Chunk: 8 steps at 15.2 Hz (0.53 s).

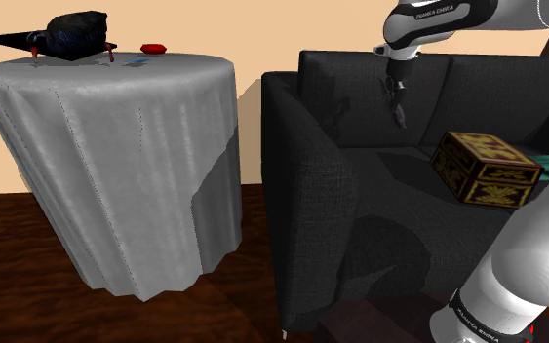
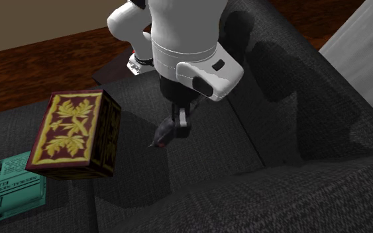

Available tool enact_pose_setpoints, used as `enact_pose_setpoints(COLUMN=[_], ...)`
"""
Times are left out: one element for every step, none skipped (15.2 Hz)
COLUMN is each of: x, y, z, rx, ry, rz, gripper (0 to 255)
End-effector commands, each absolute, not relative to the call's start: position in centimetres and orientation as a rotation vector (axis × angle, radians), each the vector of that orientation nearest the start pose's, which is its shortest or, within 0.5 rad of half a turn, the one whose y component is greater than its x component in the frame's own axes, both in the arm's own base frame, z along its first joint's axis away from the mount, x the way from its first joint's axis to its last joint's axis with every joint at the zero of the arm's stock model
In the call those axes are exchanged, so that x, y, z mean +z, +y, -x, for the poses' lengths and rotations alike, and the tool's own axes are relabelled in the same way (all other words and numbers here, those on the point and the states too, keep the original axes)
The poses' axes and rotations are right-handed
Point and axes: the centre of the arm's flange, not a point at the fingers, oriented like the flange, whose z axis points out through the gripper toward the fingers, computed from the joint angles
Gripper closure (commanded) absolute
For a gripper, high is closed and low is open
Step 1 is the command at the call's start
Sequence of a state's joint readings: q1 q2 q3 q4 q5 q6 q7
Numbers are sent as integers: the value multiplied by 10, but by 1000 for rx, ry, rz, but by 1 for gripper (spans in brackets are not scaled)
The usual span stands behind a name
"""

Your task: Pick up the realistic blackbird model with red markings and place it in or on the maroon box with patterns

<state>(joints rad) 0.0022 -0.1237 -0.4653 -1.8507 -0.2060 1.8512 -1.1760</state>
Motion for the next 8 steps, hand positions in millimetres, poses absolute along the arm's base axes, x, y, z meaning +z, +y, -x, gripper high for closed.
enact_pose_setpoints(x=[578,578,578,578,578,579,579,579], y=[-280,-287,-294,-301,-308,-315,-322,-329], z=[-447,-436,-425,-414,-403,-392,-380,-369], rx=[49,49,49,49,49,49,49,49], ry=[-1233,-1233,-1233,-1233,-1233,-1233,-1233,-1233], rz=[3086,3086,3086,3086,3086,3086,3086,3086], gripper=[255,255,255,255,255,255,255,255])
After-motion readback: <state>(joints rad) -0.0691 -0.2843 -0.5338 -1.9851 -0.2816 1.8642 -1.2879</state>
